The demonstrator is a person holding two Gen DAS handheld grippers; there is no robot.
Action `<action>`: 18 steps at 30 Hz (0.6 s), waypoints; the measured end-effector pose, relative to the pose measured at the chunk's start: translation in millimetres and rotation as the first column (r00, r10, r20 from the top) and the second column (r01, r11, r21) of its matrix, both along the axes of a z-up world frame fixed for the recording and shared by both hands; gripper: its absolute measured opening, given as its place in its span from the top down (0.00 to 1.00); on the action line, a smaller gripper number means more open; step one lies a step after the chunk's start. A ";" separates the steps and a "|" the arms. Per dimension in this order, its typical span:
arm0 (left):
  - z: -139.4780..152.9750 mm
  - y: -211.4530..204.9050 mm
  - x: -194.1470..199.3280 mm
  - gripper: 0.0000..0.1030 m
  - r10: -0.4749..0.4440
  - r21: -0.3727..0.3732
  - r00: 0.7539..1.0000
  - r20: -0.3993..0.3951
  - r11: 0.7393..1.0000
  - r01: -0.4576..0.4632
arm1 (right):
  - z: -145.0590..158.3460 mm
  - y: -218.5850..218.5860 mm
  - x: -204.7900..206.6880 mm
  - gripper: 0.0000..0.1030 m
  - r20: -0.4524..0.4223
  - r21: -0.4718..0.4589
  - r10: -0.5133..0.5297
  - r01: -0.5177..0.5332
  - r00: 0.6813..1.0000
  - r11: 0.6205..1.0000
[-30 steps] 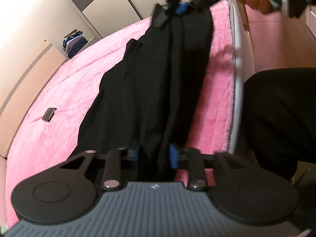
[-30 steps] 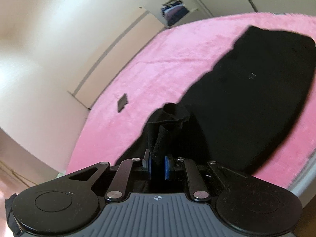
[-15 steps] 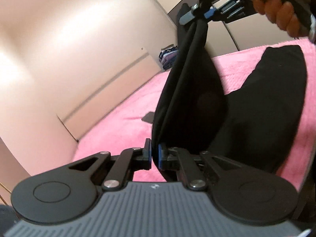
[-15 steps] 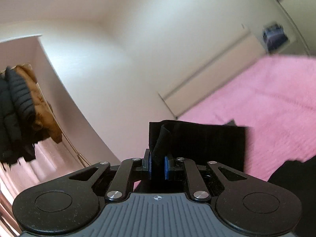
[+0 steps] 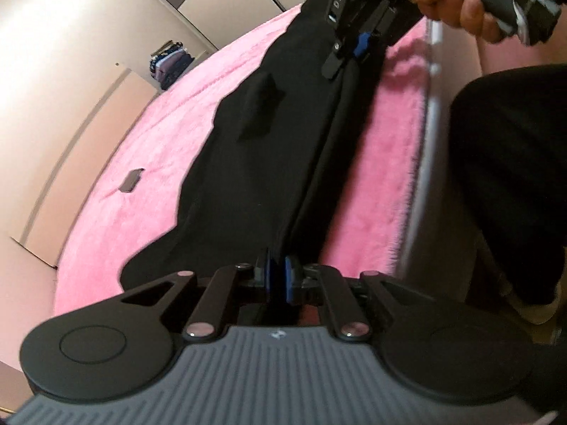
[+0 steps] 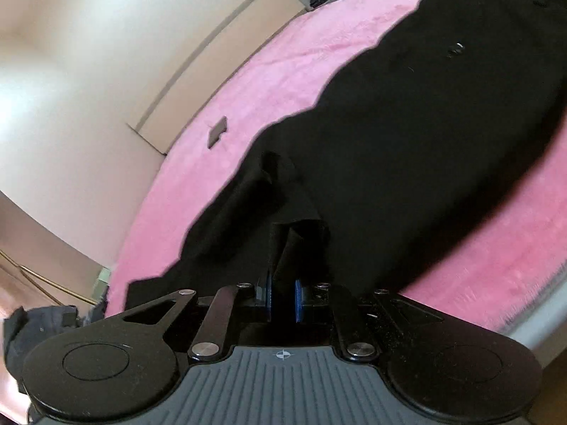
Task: Fold clothes
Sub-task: 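Grasp the waistband with the left gripper and lift it with both grippers, then lower the waistband onto the trousers and open both grippers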
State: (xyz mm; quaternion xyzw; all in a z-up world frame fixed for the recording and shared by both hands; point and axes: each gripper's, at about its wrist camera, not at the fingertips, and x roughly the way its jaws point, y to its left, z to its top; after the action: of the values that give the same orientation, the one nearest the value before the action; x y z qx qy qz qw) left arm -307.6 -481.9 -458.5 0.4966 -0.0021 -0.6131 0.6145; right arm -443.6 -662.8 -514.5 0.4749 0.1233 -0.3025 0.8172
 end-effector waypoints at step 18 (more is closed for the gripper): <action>81.4 -21.3 61.1 0.73 0.070 -0.006 0.907 -0.416 0.997 -0.079 | 16.1 12.2 -37.1 0.60 -0.044 -0.027 -0.052 0.051 0.998 0.998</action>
State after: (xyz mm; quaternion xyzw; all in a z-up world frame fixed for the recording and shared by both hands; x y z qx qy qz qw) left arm -246.5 -503.2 -377.1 0.3478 0.1405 -0.6806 0.6293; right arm -480.7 -650.6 -498.4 0.4606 0.1252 -0.3354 0.8122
